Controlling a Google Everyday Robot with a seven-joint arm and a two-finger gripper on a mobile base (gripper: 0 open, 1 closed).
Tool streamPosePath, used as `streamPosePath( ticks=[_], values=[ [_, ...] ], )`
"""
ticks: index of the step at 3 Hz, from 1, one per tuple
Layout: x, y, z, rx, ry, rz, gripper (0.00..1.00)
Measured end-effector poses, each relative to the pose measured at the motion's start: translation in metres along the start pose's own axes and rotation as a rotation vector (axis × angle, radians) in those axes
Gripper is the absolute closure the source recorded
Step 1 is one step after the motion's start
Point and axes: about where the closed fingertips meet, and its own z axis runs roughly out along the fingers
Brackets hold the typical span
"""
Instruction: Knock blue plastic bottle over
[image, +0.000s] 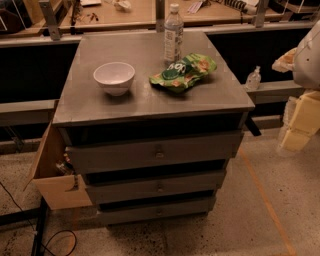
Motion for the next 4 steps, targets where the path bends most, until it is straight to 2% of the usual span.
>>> streamPosePath(
  ticks=[1, 2, 3, 4],
  values=[
    [0.000, 0.000, 0.000, 0.000, 0.000, 0.000, 0.00],
    [-0.003, -0.026, 0.011, 0.042, -0.085, 0.068, 0.00],
    [-0.018, -0.102, 0.036, 0.127, -0.304, 0.133, 0.00],
    [-0.045, -0.178, 0.057, 0.179, -0.522, 0.188, 0.00]
  ],
)
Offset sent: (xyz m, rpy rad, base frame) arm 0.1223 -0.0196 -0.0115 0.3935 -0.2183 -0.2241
